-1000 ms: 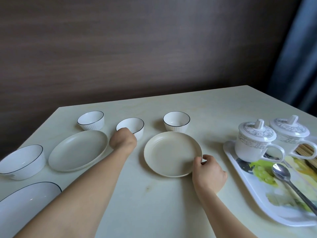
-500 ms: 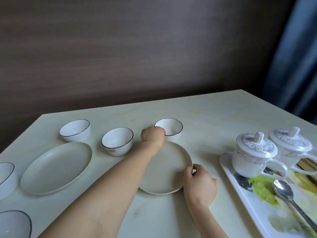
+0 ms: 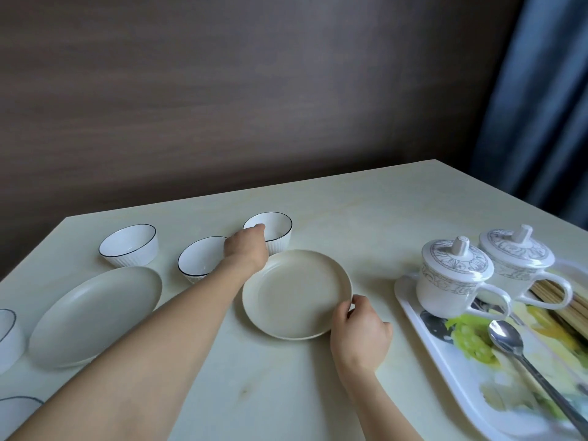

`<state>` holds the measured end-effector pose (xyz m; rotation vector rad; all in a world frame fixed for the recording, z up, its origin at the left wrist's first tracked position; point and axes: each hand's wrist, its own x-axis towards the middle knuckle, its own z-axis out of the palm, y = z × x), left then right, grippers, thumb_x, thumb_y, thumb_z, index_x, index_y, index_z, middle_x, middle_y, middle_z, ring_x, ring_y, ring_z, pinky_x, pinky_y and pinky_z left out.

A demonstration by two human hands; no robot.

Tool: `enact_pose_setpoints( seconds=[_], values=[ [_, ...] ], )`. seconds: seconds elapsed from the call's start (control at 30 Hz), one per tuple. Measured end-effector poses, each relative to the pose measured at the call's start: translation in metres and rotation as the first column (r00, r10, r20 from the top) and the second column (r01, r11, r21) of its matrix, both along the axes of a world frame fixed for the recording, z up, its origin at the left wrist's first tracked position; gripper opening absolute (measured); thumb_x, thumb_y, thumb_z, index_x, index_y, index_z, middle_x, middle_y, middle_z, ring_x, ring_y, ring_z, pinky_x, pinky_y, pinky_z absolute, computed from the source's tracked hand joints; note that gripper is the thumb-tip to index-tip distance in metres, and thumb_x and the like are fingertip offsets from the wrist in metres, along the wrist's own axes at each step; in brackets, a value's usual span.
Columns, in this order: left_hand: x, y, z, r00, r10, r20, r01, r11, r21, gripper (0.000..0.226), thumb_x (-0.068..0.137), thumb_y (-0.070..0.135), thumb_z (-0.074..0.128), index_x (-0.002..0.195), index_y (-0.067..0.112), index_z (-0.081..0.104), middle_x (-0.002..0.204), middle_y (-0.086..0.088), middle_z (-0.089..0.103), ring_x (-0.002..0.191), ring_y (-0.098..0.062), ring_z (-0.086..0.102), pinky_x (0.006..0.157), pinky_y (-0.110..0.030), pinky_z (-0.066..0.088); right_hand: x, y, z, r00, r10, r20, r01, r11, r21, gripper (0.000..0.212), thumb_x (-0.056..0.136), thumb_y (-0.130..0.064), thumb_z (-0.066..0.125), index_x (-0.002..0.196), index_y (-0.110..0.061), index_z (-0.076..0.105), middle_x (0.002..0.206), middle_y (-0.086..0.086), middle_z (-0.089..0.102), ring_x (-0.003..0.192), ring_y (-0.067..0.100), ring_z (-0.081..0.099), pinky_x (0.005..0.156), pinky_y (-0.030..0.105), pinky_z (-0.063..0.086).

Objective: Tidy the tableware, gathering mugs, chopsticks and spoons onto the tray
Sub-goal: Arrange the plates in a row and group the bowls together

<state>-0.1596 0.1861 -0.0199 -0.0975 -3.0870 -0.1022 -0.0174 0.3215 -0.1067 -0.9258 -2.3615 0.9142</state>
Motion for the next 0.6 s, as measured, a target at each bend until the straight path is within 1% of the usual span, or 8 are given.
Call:
enact_pose_setpoints(
  seconds=[0.07,0.1,0.23,0.33,0.4,0.43,0.5,0.6],
  values=[
    [0.015,-0.004,0.009,0.999,-0.047,-0.021,0.048,0.998,0.029,0.054,0.091,0.008,0.04,0.143,0.021,0.035,0.127,-0.006,0.058,0.115,-0.03,0.054,0.084,-0.032,0.044,-0.001,0.0,0.0,1.0,-0.009,-0.01,0.009,1.0,-0.005,0.029,0.093,-0.021,0.04,0.105,-0.014,0.065,0.067,0.006,0.068,0.06,0.028,0.044,0.077,0.031,0.031],
    [0.025,-0.005,0.011,0.998,-0.067,-0.021,0.068,0.997,0.047,0.055,0.091,0.008,0.039,0.144,0.022,0.034,0.128,-0.006,0.057,0.115,-0.03,0.054,0.085,-0.033,0.045,-0.002,0.001,0.001,1.0,-0.019,-0.012,0.019,1.0,-0.016,0.028,0.093,-0.021,0.041,0.105,-0.013,0.065,0.07,0.008,0.069,0.062,0.029,0.046,0.077,0.032,0.032],
    [0.068,-0.02,0.003,0.985,-0.171,-0.018,0.172,0.98,0.097,0.046,0.09,0.006,0.037,0.133,0.018,0.046,0.126,-0.007,0.056,0.115,-0.029,0.054,0.09,-0.037,0.048,0.0,0.012,0.013,0.993,-0.079,-0.091,0.064,0.986,-0.156,0.025,0.094,-0.024,0.044,0.1,-0.006,0.06,0.087,0.014,0.069,0.082,0.037,0.062,0.069,0.035,0.043],
    [0.088,-0.036,-0.013,0.976,-0.189,0.107,0.182,0.981,0.072,0.044,0.096,0.015,0.037,0.139,0.016,0.042,0.136,-0.004,0.051,0.125,-0.024,0.048,0.1,-0.036,0.043,-0.002,0.02,0.023,0.983,-0.155,-0.099,0.118,0.944,-0.308,0.027,0.092,-0.025,0.047,0.102,-0.002,0.057,0.095,0.016,0.067,0.091,0.037,0.062,0.073,0.036,0.044],
    [0.095,-0.043,-0.018,0.96,-0.172,0.222,0.176,0.984,-0.002,0.042,0.097,0.032,0.04,0.133,0.012,0.045,0.134,-0.004,0.052,0.124,-0.024,0.049,0.098,-0.035,0.044,-0.006,0.024,0.029,0.979,-0.184,-0.09,0.131,0.9,-0.415,0.028,0.09,-0.023,0.049,0.103,0.0,0.058,0.097,0.017,0.066,0.094,0.037,0.061,0.075,0.036,0.043],
    [0.099,-0.045,-0.019,0.945,-0.147,0.292,0.164,0.986,-0.034,0.048,0.094,0.044,0.043,0.129,0.012,0.047,0.133,-0.004,0.052,0.122,-0.023,0.05,0.095,-0.034,0.045,-0.01,0.027,0.031,0.978,-0.195,-0.08,0.134,0.867,-0.481,0.027,0.089,-0.021,0.049,0.098,0.002,0.059,0.094,0.018,0.066,0.09,0.037,0.061,0.075,0.035,0.043],
    [0.106,-0.046,-0.023,0.9,-0.113,0.42,0.156,0.985,-0.069,0.07,0.083,0.064,0.05,0.128,0.01,0.046,0.137,-0.005,0.047,0.124,-0.022,0.048,0.095,-0.032,0.043,-0.018,0.03,0.037,0.981,-0.186,-0.057,0.105,0.752,-0.651,0.023,0.089,-0.016,0.047,0.085,0.002,0.06,0.074,0.016,0.069,0.075,0.033,0.062,0.074,0.037,0.049],
    [0.114,-0.045,-0.027,0.878,-0.122,0.462,0.185,0.978,-0.093,0.095,0.073,0.071,0.056,0.14,0.007,0.035,0.15,-0.007,0.028,0.14,-0.02,0.03,0.108,-0.031,0.034,-0.035,0.033,0.045,0.984,-0.17,-0.056,0.051,0.567,-0.822,0.022,0.091,-0.01,0.044,0.074,-0.001,0.053,0.037,0.002,0.058,0.07,0.032,0.065,0.08,0.047,0.054]
  ],
)
